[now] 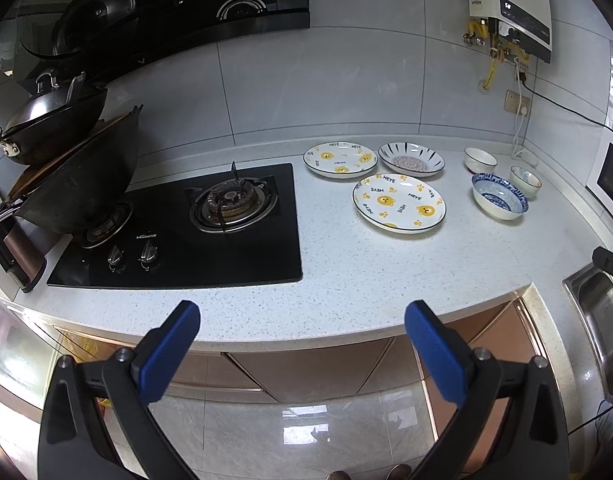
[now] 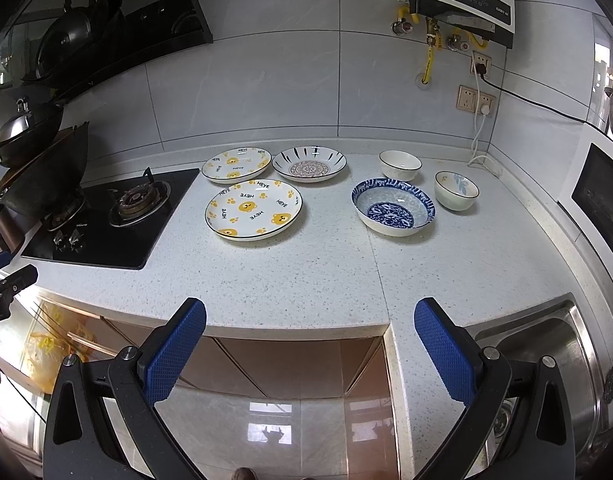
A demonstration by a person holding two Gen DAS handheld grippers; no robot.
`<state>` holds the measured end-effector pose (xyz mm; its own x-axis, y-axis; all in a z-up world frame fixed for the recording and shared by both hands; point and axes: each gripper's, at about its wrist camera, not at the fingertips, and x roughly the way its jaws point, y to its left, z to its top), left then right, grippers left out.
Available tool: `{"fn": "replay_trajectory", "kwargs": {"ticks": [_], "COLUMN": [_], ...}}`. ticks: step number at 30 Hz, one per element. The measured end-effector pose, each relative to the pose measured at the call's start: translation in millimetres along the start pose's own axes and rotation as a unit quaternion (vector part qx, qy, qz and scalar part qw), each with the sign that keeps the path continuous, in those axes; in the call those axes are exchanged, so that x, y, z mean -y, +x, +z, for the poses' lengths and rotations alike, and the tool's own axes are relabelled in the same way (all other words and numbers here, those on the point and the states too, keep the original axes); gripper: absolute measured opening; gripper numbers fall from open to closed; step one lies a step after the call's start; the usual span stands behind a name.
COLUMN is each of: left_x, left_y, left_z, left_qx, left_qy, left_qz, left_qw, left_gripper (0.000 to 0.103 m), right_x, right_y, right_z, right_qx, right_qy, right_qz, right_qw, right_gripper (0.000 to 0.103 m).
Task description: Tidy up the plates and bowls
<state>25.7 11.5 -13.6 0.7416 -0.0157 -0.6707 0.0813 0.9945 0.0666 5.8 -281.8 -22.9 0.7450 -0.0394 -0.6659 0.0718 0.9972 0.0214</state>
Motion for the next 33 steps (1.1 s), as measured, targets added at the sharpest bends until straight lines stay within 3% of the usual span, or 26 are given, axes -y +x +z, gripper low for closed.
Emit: {"fn": "replay_trajectory", "kwargs": {"ticks": [33], "left_x": [-3.4], "left_y": [1.6], "left_z": [-1.1], "left_qx": [-0.001], "left_qy": [0.006], "left_qz": [-0.004], "left_qw": [1.0000], "left_gripper": [0.103], "right_x": [-12.1], "right_y": [-0.4], "right_z": [-0.1], "right_qx": [0.000], "right_qy": [0.001], "right_qz": [-0.009], "right_qw": [1.000], "right_gripper": [0.102]}}
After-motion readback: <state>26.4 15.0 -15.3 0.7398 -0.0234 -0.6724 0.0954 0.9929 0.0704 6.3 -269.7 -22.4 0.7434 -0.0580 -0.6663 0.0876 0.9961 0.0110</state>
